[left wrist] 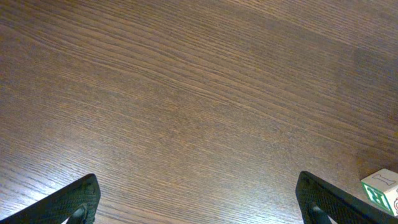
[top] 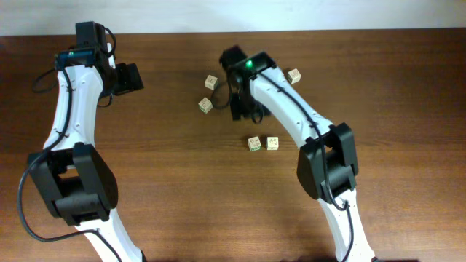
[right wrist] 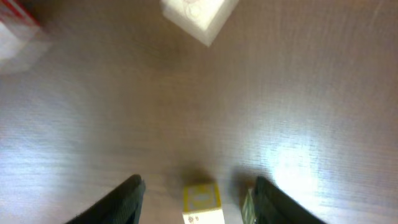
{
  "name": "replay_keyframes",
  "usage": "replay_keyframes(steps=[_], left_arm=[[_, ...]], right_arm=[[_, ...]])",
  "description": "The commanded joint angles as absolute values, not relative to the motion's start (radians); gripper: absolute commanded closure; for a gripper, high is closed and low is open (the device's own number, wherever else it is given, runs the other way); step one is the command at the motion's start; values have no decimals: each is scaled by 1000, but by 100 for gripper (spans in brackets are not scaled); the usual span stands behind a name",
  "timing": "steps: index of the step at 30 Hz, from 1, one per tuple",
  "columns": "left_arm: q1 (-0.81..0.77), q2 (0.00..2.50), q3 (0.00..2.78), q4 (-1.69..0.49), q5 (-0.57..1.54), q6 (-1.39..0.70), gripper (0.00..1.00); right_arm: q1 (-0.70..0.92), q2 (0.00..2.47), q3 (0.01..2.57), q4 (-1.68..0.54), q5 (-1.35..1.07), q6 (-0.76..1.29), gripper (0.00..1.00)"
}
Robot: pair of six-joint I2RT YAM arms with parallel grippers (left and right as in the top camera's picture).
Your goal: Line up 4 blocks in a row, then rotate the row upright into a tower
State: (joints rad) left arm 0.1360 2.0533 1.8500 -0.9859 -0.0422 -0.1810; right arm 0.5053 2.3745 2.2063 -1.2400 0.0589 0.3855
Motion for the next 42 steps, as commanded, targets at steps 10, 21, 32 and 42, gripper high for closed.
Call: replay_keyframes(steps=[10, 21, 32, 42], left_arm=[[136, 2051, 1867, -998, -49, -194, 1], [136, 2051, 1867, -997, -49, -194, 1], [136, 2051, 1867, -997, -49, -194, 1], [136, 2051, 1867, -997, -49, -194, 1]], right_arm=[[464, 2547, 2217, -913, 91, 585, 47], [479, 2519, 2240, -1072, -142, 484, 73], [627, 2520, 2227, -1493, 9, 427, 62], [574, 2520, 2505, -1217, 39, 422, 37]])
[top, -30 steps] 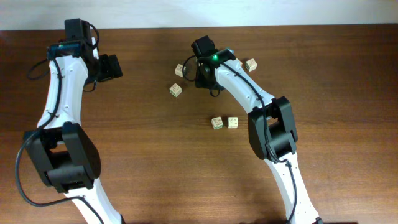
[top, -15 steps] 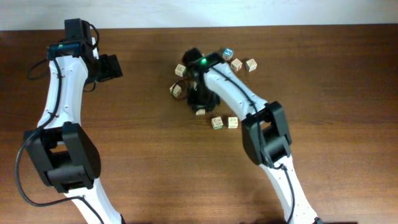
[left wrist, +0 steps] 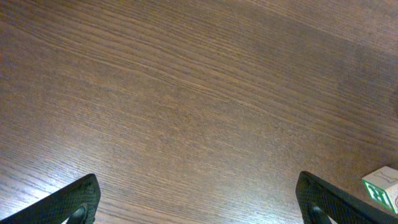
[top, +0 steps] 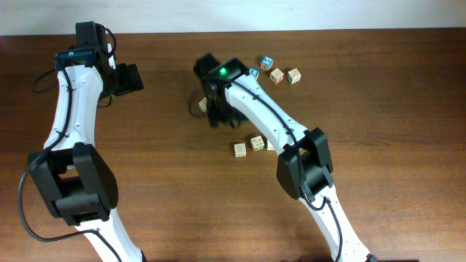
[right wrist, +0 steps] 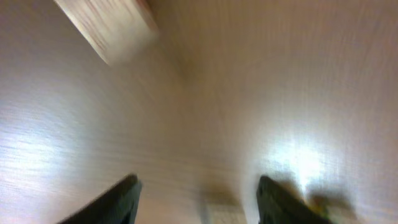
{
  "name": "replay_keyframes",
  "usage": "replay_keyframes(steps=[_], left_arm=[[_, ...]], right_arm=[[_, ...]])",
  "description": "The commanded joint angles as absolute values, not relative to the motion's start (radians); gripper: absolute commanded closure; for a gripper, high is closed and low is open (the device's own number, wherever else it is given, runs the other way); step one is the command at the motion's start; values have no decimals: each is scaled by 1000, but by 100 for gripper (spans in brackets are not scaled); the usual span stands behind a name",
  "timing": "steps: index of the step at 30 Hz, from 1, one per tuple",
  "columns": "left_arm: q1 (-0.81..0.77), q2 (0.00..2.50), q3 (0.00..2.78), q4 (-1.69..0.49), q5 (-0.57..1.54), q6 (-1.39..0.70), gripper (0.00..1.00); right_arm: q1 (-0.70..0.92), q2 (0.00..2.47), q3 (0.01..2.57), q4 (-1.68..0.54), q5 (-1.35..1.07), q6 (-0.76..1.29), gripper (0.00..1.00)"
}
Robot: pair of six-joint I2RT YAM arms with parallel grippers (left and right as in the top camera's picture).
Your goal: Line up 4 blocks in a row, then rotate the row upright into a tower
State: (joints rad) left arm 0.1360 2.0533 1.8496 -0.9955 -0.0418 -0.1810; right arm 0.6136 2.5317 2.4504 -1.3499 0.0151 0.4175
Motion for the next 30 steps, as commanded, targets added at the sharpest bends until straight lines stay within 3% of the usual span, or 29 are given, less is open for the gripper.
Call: replay_keyframes(steps=[1, 6, 11, 13, 14, 15, 16, 24, 28, 30], left_arm=[[136, 2051, 1867, -997, -49, -194, 1], [136, 2051, 1867, -997, -49, -194, 1], [136, 2051, 1867, -997, -49, -194, 1], [136, 2051, 1867, -997, -49, -194, 1], [136, 2051, 1867, -997, -49, -194, 1], [136, 2051, 1867, -997, -49, -194, 1], [136, 2051, 1867, -997, -49, -194, 1], [136, 2051, 1867, -997, -49, -194, 1], [136, 2051, 1867, -996, -49, -194, 1], [136, 2051, 1867, -996, -49, -194, 1]], right_arm=[[561, 2529, 2499, -1095, 39, 423, 37], [550, 2624, 2409, -708, 136, 567, 36], [559, 2706, 2406, -575, 136, 567, 30], [559, 2711, 2405, -576, 140, 567, 36], [559, 2711, 2405, -586, 140, 567, 51], [559, 2711, 2405, -599, 139, 567, 59], [559, 2711, 2405, -620, 139, 567, 61], [554, 2658, 2408, -973, 109, 554, 61], [561, 2647, 2407, -1187, -170, 555, 61], [576, 2647, 2408, -1231, -167, 528, 60]])
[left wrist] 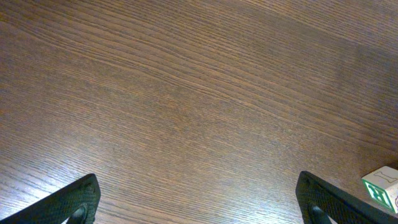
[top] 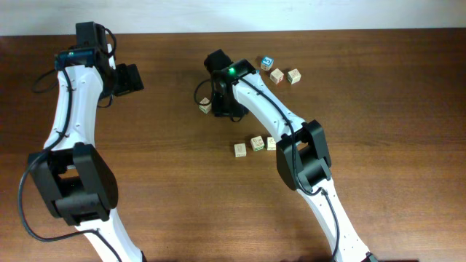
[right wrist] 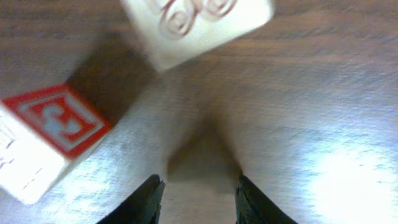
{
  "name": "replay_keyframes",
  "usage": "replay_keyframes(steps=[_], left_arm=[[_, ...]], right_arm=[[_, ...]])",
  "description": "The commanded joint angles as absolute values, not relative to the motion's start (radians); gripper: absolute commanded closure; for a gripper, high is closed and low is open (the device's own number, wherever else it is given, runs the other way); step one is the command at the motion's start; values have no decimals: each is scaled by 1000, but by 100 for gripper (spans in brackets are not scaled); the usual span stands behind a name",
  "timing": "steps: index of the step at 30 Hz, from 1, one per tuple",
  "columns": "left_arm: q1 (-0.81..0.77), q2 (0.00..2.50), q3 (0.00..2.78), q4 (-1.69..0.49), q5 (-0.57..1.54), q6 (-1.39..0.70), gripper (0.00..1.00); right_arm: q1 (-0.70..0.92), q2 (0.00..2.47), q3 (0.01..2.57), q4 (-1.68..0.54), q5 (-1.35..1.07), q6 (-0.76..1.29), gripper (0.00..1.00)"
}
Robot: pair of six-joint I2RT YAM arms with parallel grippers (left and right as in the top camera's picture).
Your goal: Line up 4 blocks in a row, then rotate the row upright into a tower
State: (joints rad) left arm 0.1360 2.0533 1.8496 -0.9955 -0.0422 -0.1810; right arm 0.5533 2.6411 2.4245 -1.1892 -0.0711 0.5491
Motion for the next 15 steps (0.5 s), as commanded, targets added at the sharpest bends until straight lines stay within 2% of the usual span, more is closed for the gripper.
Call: replay_keyframes(steps=[1, 3, 6, 10, 15], left_arm=[[136, 2051, 1867, -995, -49, -194, 1], [136, 2051, 1867, -993, -49, -194, 1], [136, 2051, 1867, -992, -49, -194, 1], [133, 2051, 1867, -986, -41, -194, 1], [133, 2051, 1867, -984, -42, -194, 1]], right_arm=[[576, 2646, 2408, -1212, -140, 500, 57], [544, 2646, 2410, -1177, -3, 442, 49], [486, 2651, 2409, -1081, 78, 283, 47], [443, 2657, 2370, -892, 12, 188, 48], [463, 2656, 2368, -857, -102, 134, 48]])
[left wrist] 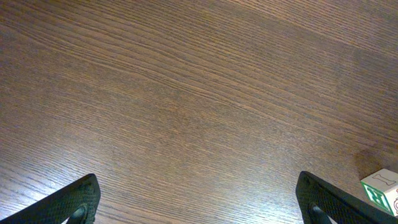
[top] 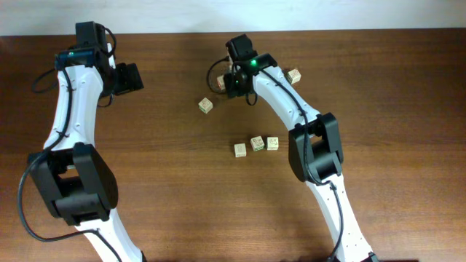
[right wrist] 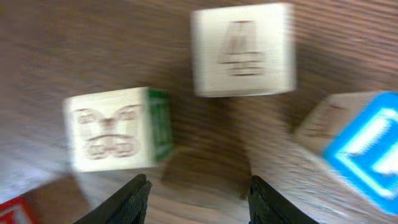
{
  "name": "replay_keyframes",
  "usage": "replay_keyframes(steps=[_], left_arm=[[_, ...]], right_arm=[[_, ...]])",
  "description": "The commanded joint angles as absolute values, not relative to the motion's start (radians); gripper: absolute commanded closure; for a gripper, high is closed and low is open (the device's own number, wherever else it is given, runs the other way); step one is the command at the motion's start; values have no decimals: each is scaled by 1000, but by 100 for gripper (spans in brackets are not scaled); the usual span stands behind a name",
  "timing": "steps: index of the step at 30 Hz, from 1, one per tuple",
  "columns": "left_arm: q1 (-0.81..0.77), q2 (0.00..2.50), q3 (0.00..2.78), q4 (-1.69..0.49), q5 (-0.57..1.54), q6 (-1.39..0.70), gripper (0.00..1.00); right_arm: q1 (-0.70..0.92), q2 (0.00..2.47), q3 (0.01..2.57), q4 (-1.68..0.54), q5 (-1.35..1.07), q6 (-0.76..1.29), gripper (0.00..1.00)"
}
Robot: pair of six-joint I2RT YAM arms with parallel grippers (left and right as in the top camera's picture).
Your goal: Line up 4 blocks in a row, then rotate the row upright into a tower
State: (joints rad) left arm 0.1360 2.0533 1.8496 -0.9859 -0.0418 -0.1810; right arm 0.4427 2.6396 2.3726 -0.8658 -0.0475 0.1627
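Note:
Small wooden picture blocks lie on the brown table [top: 145,182]. Three sit in a row: [top: 240,150], [top: 256,143], [top: 272,143]. One block [top: 206,106] lies alone at the left, and another block [top: 294,76] is at the back right. My right gripper [right wrist: 199,202] is open and empty, low over a cluster: a butterfly block with a green side [right wrist: 115,127], a "4" block [right wrist: 242,50] and a blue block [right wrist: 360,143]. My left gripper [left wrist: 199,205] hangs open over bare wood. A green-edged block [left wrist: 380,190] shows at that view's right edge.
A red-faced block [top: 219,84] lies just left of the right gripper [top: 237,78]. The right arm covers some back blocks. The left gripper [top: 127,78] is far off at the back left. The table's far edge [top: 328,30] runs close behind the cluster.
My right gripper has moved back and to the right, from beside the lone left block to the back cluster. Its view now shows the butterfly, "4" and blue blocks. The left arm is still.
My right gripper was open near the table's middle back, with two blocks showing in the front row. Then it was further left and three blocks showed in that row. Then it hung low by the red-faced block, and now over the back cluster. The left arm never moved.

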Motion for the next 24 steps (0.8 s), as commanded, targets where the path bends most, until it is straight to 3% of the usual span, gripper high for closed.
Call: replay_keyframes(steps=[1, 5, 9, 11, 22, 24], left_arm=[[133, 2051, 1867, -983, -42, -194, 1], [133, 2051, 1867, -981, -41, -194, 1], [133, 2051, 1867, -980, -42, -194, 1], [133, 2051, 1867, -980, -42, -194, 1], [133, 2051, 1867, -978, -42, -194, 1], [133, 2051, 1867, -978, -42, -194, 1]], right_arm=[[466, 2656, 2373, -850, -105, 134, 47], [471, 2656, 2375, -777, -93, 79, 39], [471, 2656, 2374, -666, -67, 59, 40], [471, 2656, 2374, -649, -67, 60, 49], [472, 2656, 2311, -627, -75, 113, 58], [472, 2656, 2311, -623, -75, 128, 67]])
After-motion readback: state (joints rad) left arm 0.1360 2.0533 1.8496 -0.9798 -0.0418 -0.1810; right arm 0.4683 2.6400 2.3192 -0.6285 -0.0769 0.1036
